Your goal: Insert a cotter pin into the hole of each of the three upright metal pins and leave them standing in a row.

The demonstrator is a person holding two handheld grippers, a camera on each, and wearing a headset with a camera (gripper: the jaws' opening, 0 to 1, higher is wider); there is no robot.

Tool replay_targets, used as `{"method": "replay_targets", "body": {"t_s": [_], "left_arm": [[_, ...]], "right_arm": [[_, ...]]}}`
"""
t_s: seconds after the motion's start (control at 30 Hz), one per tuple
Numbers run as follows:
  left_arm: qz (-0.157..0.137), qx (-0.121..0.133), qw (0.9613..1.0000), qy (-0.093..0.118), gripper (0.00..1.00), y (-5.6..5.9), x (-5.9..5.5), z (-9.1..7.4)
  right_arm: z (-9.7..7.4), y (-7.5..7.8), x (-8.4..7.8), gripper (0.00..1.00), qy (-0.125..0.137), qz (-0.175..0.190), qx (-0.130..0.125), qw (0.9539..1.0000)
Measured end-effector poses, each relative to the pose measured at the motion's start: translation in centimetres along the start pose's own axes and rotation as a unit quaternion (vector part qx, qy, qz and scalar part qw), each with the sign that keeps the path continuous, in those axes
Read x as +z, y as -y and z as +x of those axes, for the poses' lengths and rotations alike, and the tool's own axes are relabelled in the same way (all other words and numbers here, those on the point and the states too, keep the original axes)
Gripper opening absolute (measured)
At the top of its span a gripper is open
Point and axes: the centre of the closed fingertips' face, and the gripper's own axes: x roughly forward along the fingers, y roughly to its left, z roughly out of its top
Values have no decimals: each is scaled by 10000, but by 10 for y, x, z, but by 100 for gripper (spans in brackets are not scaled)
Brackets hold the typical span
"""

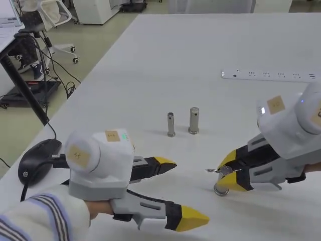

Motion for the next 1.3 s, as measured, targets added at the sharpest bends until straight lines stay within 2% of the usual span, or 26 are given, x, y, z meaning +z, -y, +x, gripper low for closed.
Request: {"method": "replay_targets", "body": {"t_s": [0.1, 0.23, 0.47, 0.57, 0.7, 1.03, 1.17, 1.2, 1.3], "left_arm": [[-3, 3, 10000, -1, 73, 0, 0, -1], [-18, 22, 10000, -3, 73, -1, 0, -2], [-50, 123, 9999, -9, 73, -8, -1, -7], [-60, 166, 9998, 4, 73, -11, 0, -10], [-109, 244, 9996, 28, 73, -17, 2, -13], [-143, 340, 9993, 27, 72, -26, 5, -18], [-190, 396, 9990, 17, 71, -31, 4, -20], [-218, 413, 9989, 28, 71, -32, 4, -21], [-238, 468, 9986, 28, 71, -35, 5, -23]], "right_arm": [[2, -1, -4, 19, -73, -75, 4, 9999], [3, -2, -3, 25, 4, 21, -20, 10000], [-6, 1, -1, 31, 235, 242, -197, 9992], [-13, 1, 1, 32, 407, 452, -284, 9977], [-24, 1, 2, 34, 640, 770, -422, 9941], [-48, -6, -5, 40, 884, 1215, -773, 9856], [-56, -14, -7, 44, 1057, 1525, -921, 9783], [-59, -16, -7, 45, 1152, 1623, -1000, 9749], [-65, -23, -10, 49, 1226, 1739, -1118, 9707]]}}
